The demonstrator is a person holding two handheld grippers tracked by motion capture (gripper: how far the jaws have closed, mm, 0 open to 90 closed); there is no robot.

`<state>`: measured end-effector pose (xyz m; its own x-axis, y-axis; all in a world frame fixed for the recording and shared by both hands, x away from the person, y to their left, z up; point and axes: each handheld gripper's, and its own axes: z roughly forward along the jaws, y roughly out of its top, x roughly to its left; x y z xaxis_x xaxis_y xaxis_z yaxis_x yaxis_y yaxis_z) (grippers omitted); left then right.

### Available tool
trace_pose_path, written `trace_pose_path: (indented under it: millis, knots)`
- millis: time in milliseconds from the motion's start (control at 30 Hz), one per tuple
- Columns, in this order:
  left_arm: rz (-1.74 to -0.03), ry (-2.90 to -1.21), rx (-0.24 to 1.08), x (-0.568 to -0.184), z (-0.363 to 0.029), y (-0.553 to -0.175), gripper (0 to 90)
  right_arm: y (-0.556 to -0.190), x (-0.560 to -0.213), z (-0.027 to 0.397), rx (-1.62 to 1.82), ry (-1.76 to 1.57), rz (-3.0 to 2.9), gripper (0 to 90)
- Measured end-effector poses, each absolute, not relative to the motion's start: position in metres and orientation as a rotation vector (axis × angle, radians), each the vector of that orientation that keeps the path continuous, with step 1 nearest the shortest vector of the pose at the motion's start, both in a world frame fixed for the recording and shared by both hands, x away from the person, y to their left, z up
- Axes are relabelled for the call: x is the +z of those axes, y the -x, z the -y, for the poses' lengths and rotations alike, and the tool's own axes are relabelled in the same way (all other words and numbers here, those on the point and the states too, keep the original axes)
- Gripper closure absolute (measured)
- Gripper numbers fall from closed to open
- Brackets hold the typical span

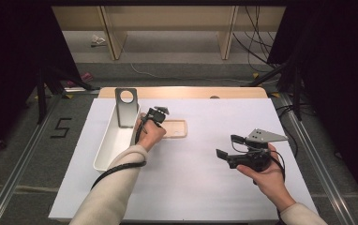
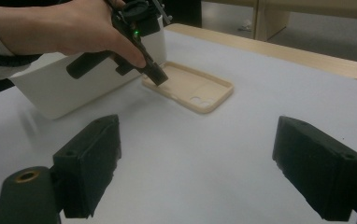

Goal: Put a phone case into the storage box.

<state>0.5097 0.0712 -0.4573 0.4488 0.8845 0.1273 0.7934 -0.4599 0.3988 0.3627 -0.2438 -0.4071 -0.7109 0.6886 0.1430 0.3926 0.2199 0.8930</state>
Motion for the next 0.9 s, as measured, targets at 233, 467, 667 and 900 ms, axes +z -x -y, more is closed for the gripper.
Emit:
trace_pose_path:
  millis: [233,467,667,900]
  knots:
    - [-1.484,-2.411,0.407,-0.456,-0.071,-0.505,90.0,-0.363,-0.407,0.243,1.485,-1.016,-2.215,16.2]
    - [-1.527,-2.379,0.347,-0.456,-0.071,-0.494,90.0,-0.363,-0.408,0.243,1.486,-1.018,-2.213,16.2]
    - [-1.561,-2.337,0.266,-0.455,-0.07,-0.484,90.0,-0.363,-0.408,0.242,1.485,-1.018,-2.213,16.2]
    - [-1.551,-2.303,0.196,-0.457,-0.064,-0.47,89.9,-0.363,-0.408,0.243,1.486,-1.021,-2.211,16.2]
